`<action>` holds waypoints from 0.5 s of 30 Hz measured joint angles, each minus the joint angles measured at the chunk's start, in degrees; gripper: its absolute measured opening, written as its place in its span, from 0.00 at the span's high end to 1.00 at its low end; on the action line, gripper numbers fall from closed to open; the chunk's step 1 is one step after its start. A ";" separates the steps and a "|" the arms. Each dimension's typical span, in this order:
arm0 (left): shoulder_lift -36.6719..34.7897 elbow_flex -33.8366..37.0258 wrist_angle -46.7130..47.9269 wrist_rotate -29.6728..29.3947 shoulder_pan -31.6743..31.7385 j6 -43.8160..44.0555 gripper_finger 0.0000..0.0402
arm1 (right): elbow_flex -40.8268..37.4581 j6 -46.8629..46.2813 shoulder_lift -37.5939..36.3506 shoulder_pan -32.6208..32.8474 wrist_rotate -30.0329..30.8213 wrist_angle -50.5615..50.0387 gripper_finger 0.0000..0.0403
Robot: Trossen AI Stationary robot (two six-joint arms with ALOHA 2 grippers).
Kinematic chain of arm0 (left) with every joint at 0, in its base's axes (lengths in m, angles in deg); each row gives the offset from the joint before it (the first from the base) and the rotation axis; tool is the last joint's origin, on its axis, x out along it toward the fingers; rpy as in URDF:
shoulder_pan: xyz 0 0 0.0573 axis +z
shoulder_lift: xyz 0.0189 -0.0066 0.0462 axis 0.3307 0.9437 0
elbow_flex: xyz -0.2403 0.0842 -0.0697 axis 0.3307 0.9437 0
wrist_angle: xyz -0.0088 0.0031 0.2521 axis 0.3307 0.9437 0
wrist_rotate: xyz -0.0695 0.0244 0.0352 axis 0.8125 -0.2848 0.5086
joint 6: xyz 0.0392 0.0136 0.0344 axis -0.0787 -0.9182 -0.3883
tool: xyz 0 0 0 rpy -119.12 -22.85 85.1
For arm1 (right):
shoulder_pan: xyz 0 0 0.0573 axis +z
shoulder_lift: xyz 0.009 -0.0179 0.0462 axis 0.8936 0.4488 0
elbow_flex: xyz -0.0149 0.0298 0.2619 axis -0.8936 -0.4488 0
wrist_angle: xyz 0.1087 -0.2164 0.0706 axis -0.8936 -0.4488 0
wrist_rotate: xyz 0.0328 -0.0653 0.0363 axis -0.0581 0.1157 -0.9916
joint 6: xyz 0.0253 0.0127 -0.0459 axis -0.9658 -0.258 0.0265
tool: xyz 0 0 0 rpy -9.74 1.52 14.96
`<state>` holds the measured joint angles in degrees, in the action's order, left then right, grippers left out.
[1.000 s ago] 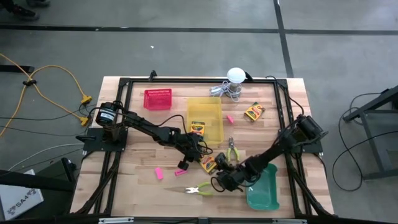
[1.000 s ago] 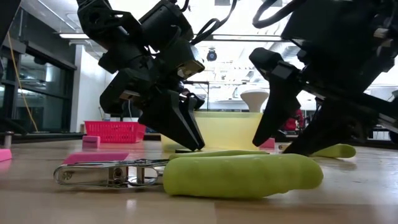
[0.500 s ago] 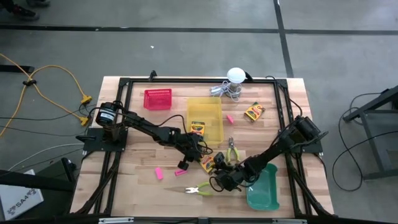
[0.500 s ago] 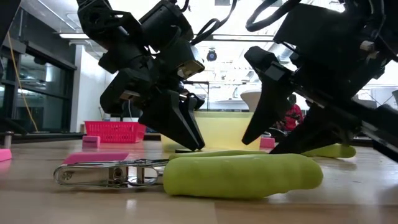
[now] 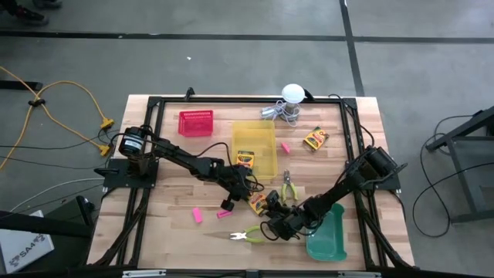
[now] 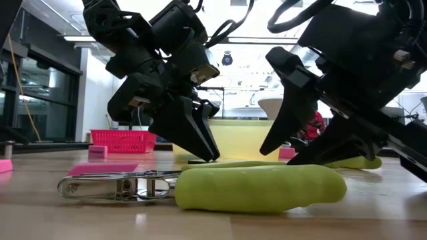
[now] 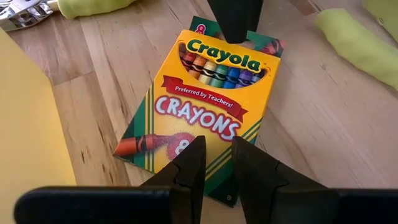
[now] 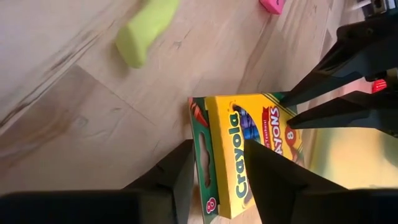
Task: Pick & Place School Supplies
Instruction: Put the yellow crayon box into the yellow bin
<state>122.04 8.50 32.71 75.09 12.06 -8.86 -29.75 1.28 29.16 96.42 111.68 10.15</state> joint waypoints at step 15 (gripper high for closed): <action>0.00 -0.02 0.00 0.01 -0.06 0.00 0.81 | -0.04 -0.06 0.00 0.00 -1.36 0.33 0.87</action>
<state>122.04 8.48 32.71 75.09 12.00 -8.86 -29.79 1.22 29.16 96.42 110.31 10.48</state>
